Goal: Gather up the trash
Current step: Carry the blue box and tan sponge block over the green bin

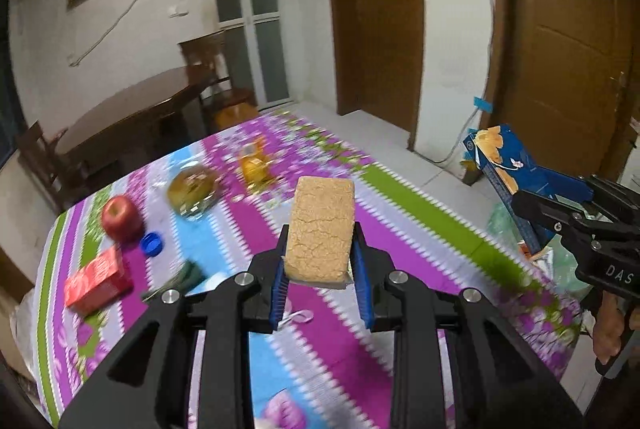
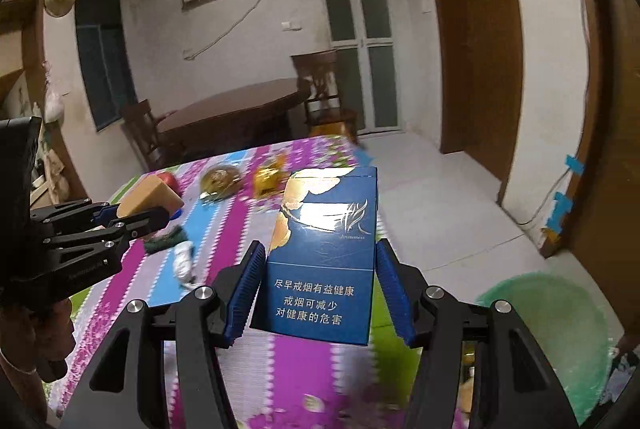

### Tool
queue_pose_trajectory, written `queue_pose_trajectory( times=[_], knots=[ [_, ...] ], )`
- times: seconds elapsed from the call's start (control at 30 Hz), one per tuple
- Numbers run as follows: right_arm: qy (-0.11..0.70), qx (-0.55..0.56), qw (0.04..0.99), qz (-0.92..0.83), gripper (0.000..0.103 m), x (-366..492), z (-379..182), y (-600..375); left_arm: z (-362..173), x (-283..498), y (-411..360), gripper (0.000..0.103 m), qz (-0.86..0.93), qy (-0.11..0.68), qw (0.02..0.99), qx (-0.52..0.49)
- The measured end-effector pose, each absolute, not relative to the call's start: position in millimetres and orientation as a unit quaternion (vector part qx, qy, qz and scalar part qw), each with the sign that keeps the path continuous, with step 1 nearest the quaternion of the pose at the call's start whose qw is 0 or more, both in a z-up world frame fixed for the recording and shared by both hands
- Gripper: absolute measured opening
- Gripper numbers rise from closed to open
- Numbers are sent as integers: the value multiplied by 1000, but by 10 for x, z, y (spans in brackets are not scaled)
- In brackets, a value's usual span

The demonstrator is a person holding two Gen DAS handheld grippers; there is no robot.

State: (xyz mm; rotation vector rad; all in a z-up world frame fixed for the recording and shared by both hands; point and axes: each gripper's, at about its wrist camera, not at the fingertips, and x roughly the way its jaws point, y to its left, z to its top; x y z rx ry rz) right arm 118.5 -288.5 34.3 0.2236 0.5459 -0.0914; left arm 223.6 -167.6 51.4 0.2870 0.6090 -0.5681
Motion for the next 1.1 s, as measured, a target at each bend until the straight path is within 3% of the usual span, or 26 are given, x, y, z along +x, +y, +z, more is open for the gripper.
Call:
queue_pose_trajectory(
  times=[0.47, 1.1],
  knots=[
    [269, 119, 944, -149, 58, 405, 404, -4009, 469, 1980, -2742, 27, -332, 284, 879, 190],
    [307, 167, 904, -246, 58, -404, -110, -5165, 79, 1559, -3882, 27, -388, 289, 836, 260]
  ],
)
